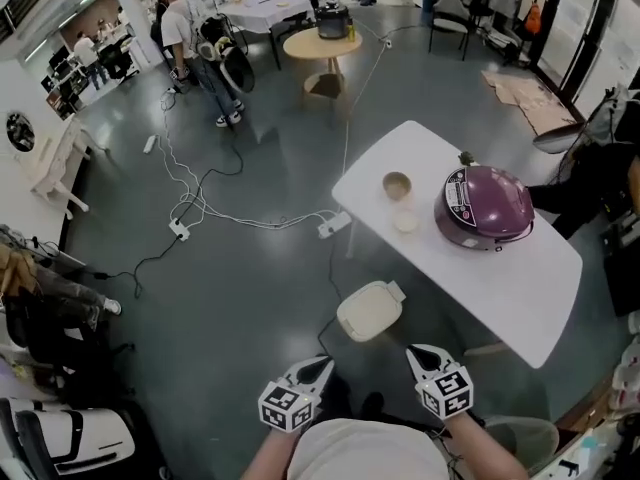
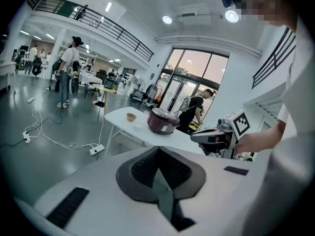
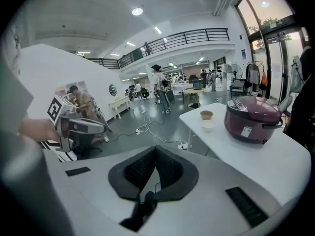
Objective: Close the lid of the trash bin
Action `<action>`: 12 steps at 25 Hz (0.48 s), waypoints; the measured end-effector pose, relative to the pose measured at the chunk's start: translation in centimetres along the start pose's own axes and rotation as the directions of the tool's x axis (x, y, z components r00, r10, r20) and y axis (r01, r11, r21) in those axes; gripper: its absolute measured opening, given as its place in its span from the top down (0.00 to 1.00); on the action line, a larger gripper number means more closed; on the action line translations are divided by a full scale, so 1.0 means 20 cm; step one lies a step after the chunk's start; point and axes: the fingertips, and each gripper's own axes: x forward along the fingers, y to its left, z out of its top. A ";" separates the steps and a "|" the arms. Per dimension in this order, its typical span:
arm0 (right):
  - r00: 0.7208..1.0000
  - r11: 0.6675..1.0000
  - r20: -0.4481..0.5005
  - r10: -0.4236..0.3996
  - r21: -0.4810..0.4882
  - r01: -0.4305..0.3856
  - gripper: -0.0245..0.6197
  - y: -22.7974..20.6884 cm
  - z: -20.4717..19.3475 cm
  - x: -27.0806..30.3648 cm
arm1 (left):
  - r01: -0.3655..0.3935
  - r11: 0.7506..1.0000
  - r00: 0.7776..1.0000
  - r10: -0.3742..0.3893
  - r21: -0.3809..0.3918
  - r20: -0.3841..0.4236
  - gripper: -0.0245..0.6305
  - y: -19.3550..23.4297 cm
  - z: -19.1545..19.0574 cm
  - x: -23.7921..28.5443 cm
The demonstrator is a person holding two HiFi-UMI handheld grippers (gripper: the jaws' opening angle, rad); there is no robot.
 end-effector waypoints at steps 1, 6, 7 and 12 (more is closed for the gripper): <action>1.000 1.000 0.012 0.005 -0.006 -0.005 0.94 0.00 0.01 -0.05 | -0.003 1.000 1.000 0.003 -0.008 0.012 0.94 -0.04 0.00 -0.02; 0.996 0.997 0.078 0.043 -0.063 -0.038 0.94 0.03 0.08 -0.27 | -0.048 0.999 0.996 0.049 -0.013 0.073 0.94 -0.21 0.03 -0.13; 0.995 0.997 0.087 0.049 -0.069 -0.043 0.94 0.04 0.09 -0.30 | -0.054 0.998 0.995 0.055 -0.012 0.083 0.94 -0.23 0.04 -0.15; 0.991 0.995 0.121 0.065 -0.082 -0.055 0.94 0.06 0.10 -0.40 | -0.075 0.997 0.992 0.074 0.007 0.098 0.94 -0.30 0.05 -0.24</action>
